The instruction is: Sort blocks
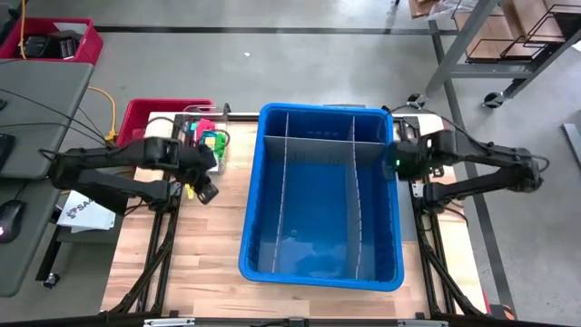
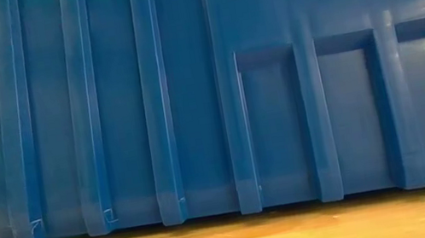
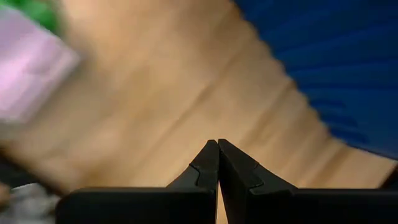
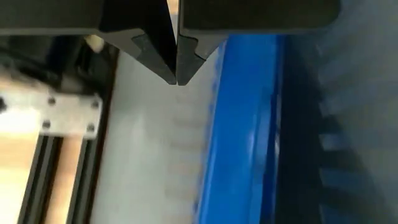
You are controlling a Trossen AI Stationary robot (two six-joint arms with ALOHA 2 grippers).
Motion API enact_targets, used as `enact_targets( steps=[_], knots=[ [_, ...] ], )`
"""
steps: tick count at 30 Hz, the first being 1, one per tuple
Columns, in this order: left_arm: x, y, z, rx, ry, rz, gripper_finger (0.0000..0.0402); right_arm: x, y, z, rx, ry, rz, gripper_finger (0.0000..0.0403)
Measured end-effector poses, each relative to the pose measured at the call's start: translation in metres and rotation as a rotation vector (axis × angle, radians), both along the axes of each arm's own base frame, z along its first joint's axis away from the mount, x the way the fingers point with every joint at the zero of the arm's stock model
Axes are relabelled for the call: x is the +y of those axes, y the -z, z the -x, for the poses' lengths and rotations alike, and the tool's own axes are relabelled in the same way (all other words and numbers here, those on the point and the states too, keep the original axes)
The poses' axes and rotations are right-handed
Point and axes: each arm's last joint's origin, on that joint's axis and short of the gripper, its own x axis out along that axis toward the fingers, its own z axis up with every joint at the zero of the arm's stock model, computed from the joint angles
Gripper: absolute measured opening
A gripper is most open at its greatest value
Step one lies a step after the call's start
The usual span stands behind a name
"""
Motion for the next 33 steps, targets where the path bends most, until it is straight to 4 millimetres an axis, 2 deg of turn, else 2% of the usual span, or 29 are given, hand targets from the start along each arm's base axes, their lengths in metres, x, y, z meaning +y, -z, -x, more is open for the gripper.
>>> enact_targets(
  steps=[6,11,17,20,24,28,33],
  knots=[
    [-0.018,0.025,-0.017,-0.136,0.017,0.065,0.0,0.026,0.007,-0.016,0.012,-0.023,-0.052,0.0],
    [-0.03,0.036,-0.03,-0.136,0.073,0.073,0.0,0.04,0.022,-0.051,-0.022,-0.037,-0.031,0.0],
    [-0.037,0.043,-0.028,-0.056,0.088,0.089,0.0,0.038,0.042,-0.088,-0.059,-0.011,0.058,0.0001],
    [-0.038,0.04,-0.018,-0.024,0.07,0.091,0.0,0.035,0.044,-0.101,-0.084,-0.009,0.093,0.0001],
    [-0.037,0.034,-0.006,-0.046,0.053,0.077,0.0,0.032,0.031,-0.1,-0.077,-0.026,0.215,0.0],
    [-0.032,0.024,0.013,-0.06,-0.001,0.029,0.0,0.032,0.006,-0.09,-0.078,-0.213,0.2,0.0],
    [-0.025,0.007,0.03,-0.142,-0.115,-0.069,0.0,0.035,0.004,-0.07,0.13,-0.319,0.162,0.0]
  ],
)
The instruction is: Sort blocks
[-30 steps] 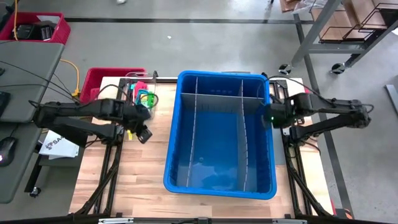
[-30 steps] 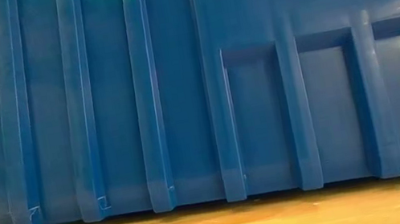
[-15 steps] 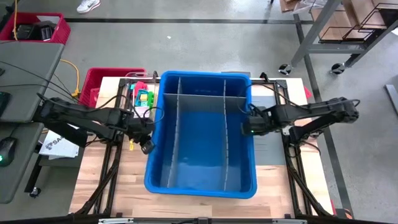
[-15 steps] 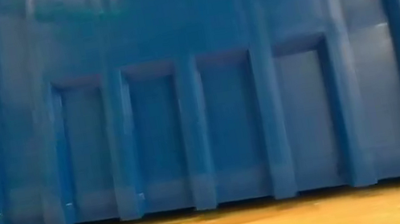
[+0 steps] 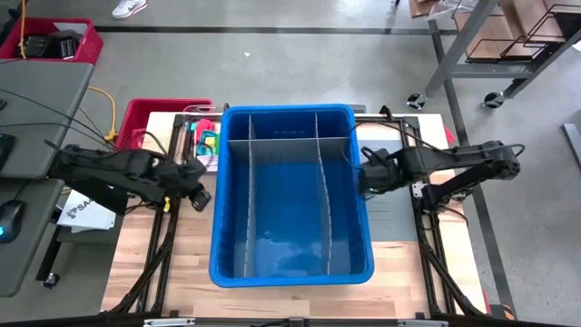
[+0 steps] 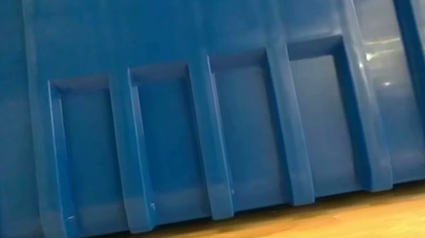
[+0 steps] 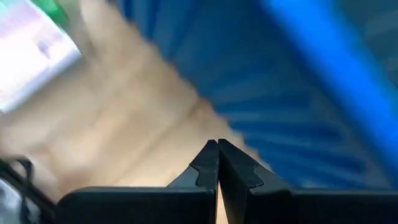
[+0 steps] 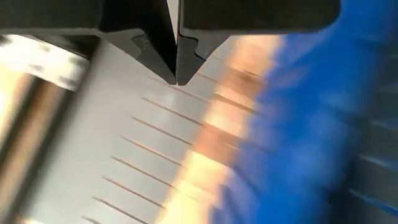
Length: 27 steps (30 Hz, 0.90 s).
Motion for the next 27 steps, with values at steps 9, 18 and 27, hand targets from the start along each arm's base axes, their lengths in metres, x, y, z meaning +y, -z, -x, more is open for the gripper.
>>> enact_targets(
  steps=[9,18,27],
  knots=[
    [0.007,-0.053,-0.001,-0.364,0.006,-0.267,0.0,0.001,0.071,0.02,0.251,-0.399,-0.123,0.0],
    [0.007,-0.099,-0.007,-0.652,0.035,-0.397,0.0,-0.002,0.144,0.049,0.417,-0.688,-0.216,0.0],
    [0.011,-0.12,-0.003,-0.736,-0.086,-0.465,0.0,0.009,0.174,0.049,0.208,-0.369,-0.257,0.0]
  ],
)
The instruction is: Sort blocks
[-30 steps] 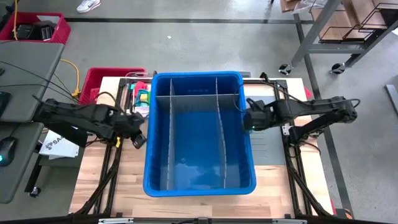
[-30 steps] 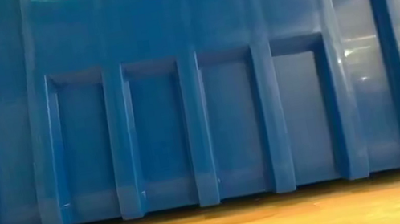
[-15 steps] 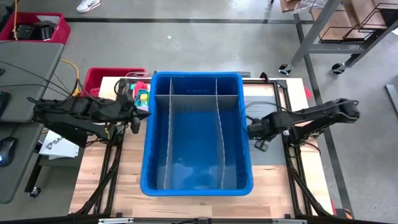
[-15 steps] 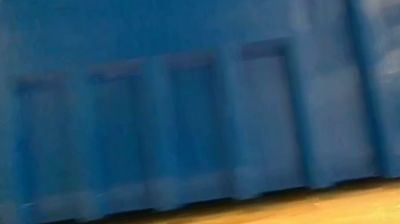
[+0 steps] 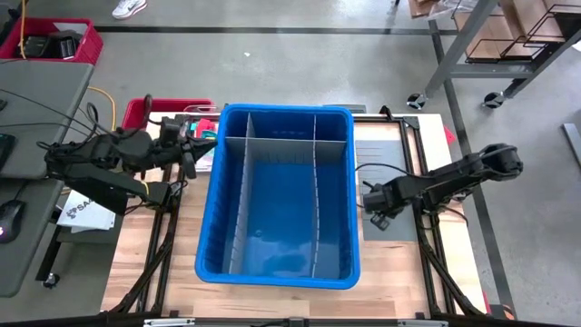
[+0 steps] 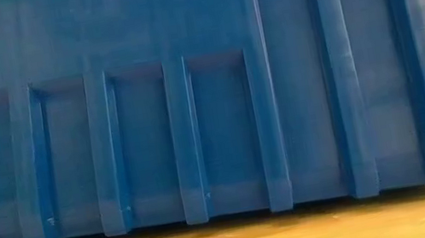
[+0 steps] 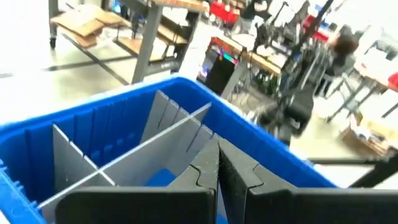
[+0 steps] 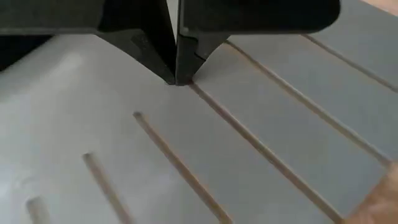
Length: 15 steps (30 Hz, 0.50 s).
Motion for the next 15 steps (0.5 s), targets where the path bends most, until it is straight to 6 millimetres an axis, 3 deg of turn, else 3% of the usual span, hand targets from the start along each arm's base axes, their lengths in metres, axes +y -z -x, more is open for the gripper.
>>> enact_targets(
  steps=[11,15],
  knots=[
    [-0.002,-0.005,-0.004,-0.055,0.042,0.024,0.0,0.049,0.005,-0.016,-0.303,0.158,-0.167,0.0],
    [-0.002,-0.005,-0.004,-0.029,0.076,-0.033,0.0,0.07,0.008,-0.013,-0.316,0.272,-0.211,0.0]
  ],
)
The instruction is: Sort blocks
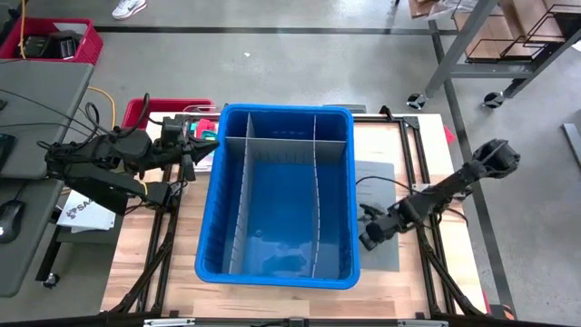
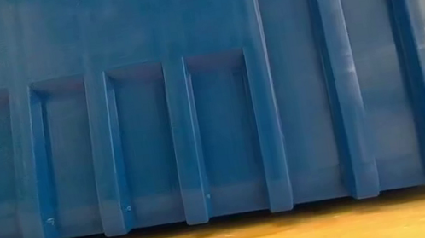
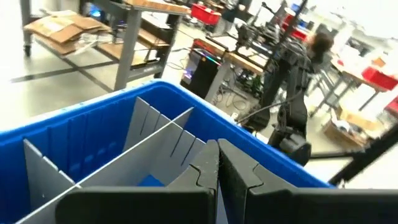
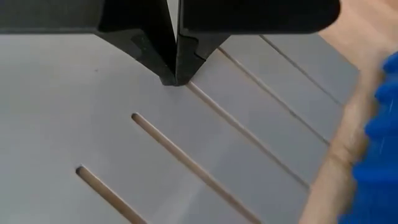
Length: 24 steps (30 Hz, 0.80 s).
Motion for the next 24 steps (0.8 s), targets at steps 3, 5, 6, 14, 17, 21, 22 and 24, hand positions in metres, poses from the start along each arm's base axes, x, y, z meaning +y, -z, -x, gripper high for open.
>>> enact_targets(
  steps=[3,5,6,14,17,21,22,24],
  knots=[
    [-0.001,-0.001,0.004,0.003,0.085,-0.035,0.0,0.021,0.005,0.001,-0.01,0.062,-0.065,0.0],
    [-0.002,-0.003,0.009,0.0,0.146,-0.062,0.0,0.038,0.011,0.0,-0.032,0.098,-0.128,0.0],
    [-0.003,-0.004,0.012,-0.008,0.178,-0.065,0.0,0.047,0.014,-0.001,-0.049,0.113,-0.168,0.0],
    [-0.002,-0.01,0.035,-0.092,0.281,-0.048,0.0,0.121,0.024,-0.025,-0.056,0.095,-0.277,0.0],
    [-0.002,-0.012,0.039,-0.116,0.283,-0.048,0.0,0.146,0.024,-0.039,-0.074,0.069,-0.273,0.0],
    [-0.001,-0.013,0.041,-0.127,0.274,-0.049,0.0,0.174,0.022,-0.063,-0.153,0.037,-0.253,0.0],
    [-0.001,-0.012,0.041,-0.125,0.265,-0.05,0.0,0.18,0.019,-0.068,-0.172,0.007,-0.255,0.0],
    [0.0,-0.012,0.04,-0.121,0.243,-0.053,0.0,0.187,0.01,-0.075,-0.19,-0.056,-0.235,0.0]
  ],
)
